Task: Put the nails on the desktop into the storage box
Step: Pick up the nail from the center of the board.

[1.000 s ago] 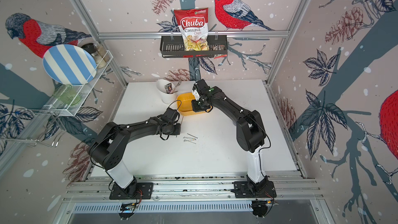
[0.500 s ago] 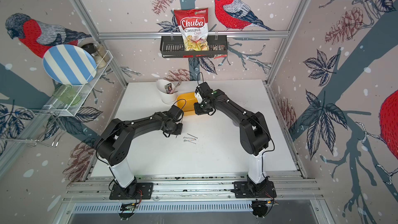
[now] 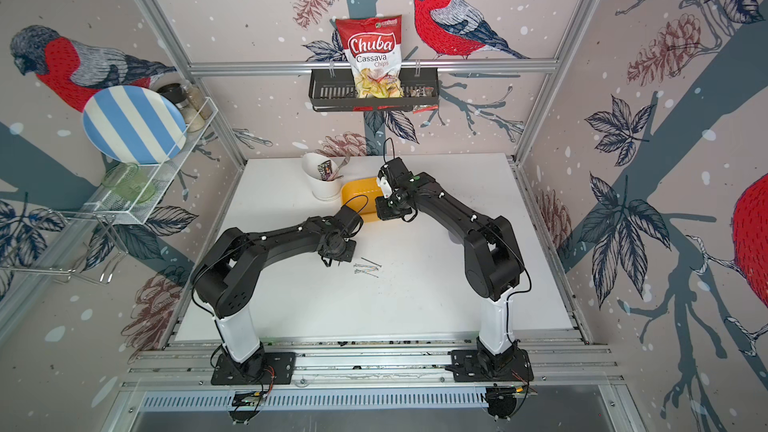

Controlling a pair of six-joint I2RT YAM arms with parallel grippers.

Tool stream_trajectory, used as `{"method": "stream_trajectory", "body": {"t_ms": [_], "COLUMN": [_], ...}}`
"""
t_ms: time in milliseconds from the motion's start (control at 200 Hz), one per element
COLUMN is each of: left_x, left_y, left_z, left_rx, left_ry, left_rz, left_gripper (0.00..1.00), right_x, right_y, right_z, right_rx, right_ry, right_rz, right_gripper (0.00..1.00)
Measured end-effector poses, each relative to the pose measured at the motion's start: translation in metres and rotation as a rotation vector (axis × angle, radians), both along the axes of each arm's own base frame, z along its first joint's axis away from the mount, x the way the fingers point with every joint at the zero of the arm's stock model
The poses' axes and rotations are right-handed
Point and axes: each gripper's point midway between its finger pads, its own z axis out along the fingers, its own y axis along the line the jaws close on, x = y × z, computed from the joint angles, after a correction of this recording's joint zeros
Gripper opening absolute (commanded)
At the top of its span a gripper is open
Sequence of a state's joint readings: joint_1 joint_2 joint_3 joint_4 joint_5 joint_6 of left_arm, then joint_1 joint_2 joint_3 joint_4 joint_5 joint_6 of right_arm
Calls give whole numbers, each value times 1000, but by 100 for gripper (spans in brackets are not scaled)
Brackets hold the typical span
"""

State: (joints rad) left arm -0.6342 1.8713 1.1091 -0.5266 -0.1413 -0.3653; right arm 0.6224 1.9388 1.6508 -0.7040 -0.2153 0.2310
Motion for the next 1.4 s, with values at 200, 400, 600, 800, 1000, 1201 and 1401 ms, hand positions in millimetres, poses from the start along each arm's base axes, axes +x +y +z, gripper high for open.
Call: {"method": "stream_trajectory", "body": {"t_ms": [200, 400, 600, 800, 1000, 1201, 1401], "left_x": [1, -34, -39, -18, 21, 72, 121], "left_y": [-1, 26, 47, 51, 35, 5, -28], "left_z": [4, 18, 51, 83, 131, 174, 176], "left_rx": [5, 60, 25, -82, -208, -339, -424], "left_ry": [12, 157, 170, 99, -38, -169, -202], "left_rz": [-1, 21, 94, 187, 222, 232, 220], "left_gripper": [0, 0, 0, 0, 0, 0, 0], "right_x": [0, 1, 5, 8, 11, 20, 25], "right_y": [-1, 0, 3, 5, 5, -19, -49], "right_z": [-1, 0, 5, 5, 5, 15, 44], "right_rx": [1, 4, 13, 16, 17, 26, 67], "right_ry": [-1, -5, -18, -21, -23, -35, -74], "right_rz": [-1, -1, -2, -2, -6, -59, -143], "right_gripper": [27, 27, 27, 27, 27, 27, 28]}}
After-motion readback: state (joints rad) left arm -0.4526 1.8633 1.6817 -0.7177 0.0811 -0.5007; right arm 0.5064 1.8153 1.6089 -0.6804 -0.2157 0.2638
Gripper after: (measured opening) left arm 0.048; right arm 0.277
